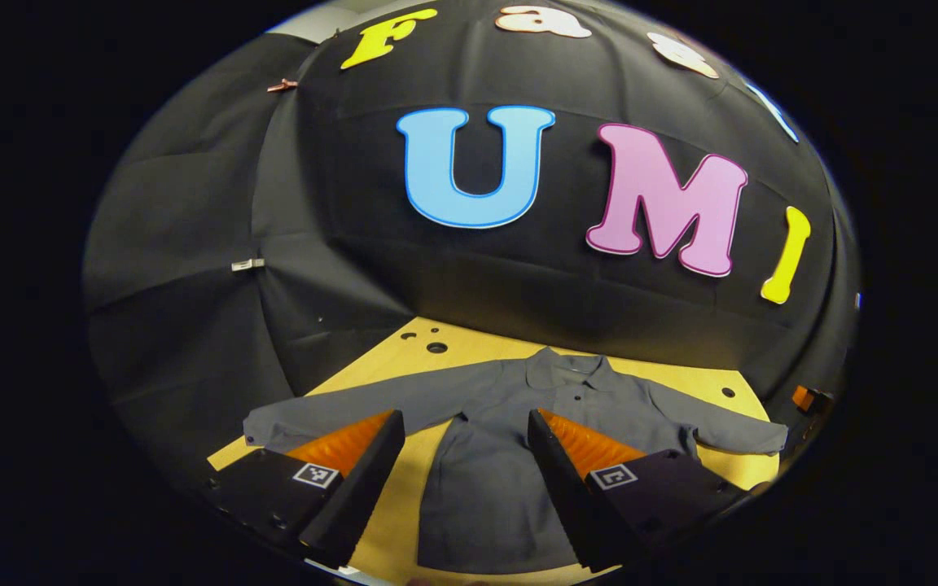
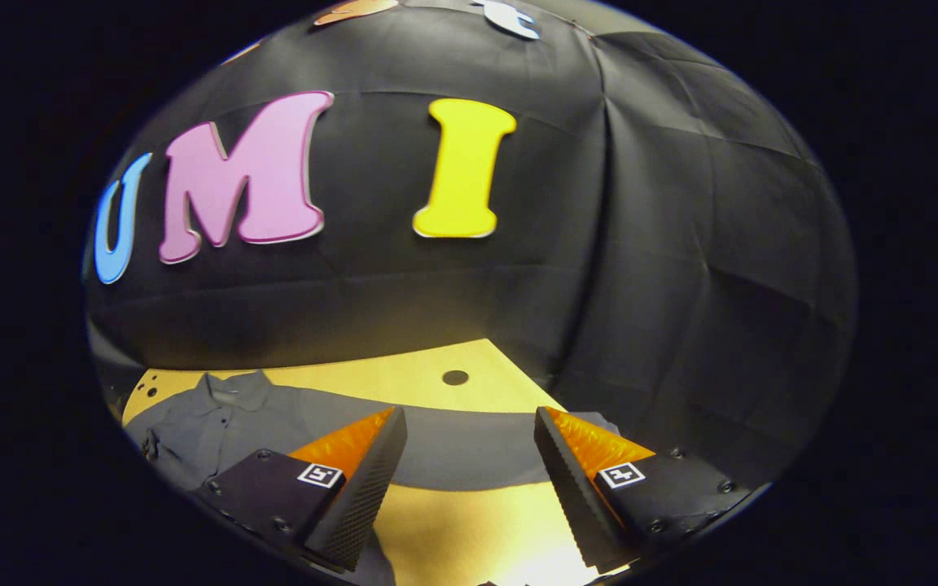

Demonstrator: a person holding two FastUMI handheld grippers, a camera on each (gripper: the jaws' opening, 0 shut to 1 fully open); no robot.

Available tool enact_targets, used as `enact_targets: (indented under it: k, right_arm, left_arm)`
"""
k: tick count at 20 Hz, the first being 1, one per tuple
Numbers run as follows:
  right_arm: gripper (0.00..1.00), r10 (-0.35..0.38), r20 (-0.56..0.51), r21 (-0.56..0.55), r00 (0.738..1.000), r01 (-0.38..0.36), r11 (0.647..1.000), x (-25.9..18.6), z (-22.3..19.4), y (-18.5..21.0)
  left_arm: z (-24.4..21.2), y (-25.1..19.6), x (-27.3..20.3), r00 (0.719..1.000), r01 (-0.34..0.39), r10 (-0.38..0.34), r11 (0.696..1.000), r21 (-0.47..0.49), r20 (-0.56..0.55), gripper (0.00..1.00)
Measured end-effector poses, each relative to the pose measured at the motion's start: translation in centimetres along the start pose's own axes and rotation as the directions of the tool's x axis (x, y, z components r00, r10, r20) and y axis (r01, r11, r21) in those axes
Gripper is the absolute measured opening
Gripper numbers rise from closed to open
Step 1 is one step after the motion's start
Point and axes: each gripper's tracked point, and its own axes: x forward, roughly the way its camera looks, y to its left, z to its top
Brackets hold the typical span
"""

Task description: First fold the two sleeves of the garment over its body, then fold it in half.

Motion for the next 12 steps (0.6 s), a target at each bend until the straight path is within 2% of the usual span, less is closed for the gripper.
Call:
enact_targets:
  k: [8,12]
  right_arm:
    - [0.98,-0.177,-0.126,0.032,0.976,0.182,0.983,6.4,-3.4,-7.7]
    - [0.98,-0.22,-0.255,0.093,0.942,0.25,0.964,8.8,-7.0,-9.9]
  left_arm:
    - [-0.1,0.6,1.9,0.998,-0.059,0.059,0.998,0.036,-0.016,0.96]
    - [-0.4,-0.1,2.9,0.997,-0.069,0.071,0.997,0.046,-0.039,0.96]
